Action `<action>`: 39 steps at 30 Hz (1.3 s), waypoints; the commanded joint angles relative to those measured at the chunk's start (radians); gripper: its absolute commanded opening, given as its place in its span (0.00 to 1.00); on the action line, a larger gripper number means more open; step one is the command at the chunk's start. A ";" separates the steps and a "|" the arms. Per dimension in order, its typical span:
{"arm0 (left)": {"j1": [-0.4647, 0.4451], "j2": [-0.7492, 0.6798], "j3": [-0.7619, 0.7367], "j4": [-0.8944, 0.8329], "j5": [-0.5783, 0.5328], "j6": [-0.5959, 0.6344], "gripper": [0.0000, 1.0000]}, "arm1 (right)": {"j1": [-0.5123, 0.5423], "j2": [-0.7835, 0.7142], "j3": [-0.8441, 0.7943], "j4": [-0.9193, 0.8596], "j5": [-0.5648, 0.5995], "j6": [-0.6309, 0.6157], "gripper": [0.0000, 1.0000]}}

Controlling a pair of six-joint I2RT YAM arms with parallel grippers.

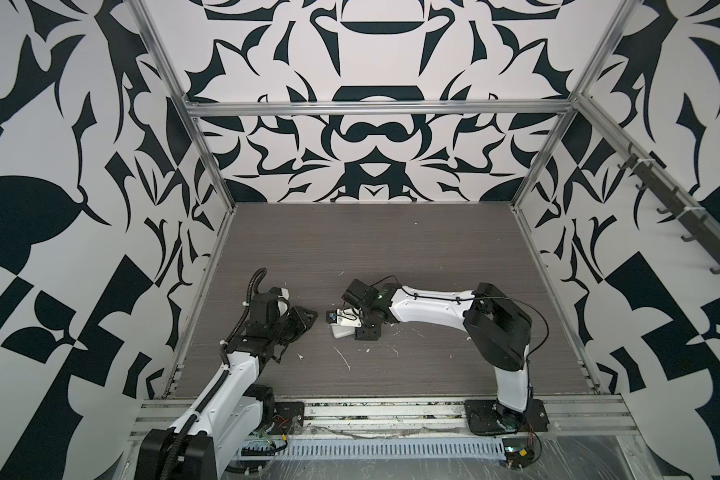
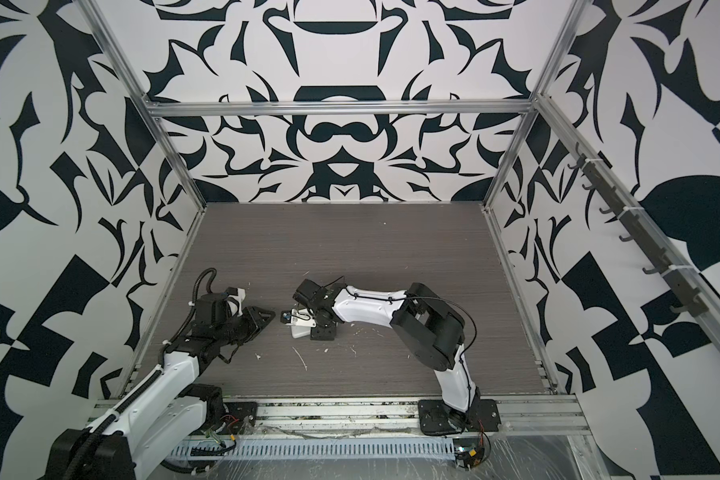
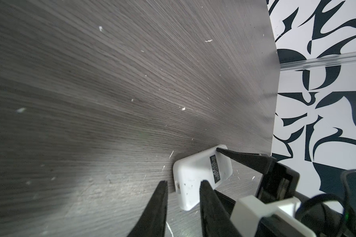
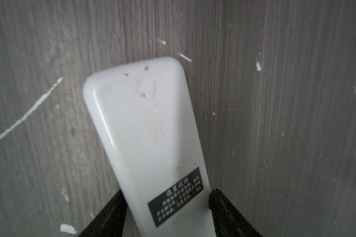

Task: Load the batteries into the remote control
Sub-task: 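Lift and rotate the remote with the right gripper to turn its red face up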

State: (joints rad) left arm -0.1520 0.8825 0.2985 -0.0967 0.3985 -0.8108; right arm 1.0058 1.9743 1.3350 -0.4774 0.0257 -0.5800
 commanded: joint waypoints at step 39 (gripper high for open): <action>0.009 -0.061 0.008 -0.098 -0.058 0.060 0.27 | -0.117 0.053 0.171 -0.198 -0.293 0.208 0.35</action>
State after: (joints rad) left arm -0.1459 0.8330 0.2874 -0.1696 0.3443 -0.7654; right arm 0.9054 2.0563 1.4799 -0.6407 -0.1913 -0.4271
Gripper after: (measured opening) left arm 0.272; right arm 0.345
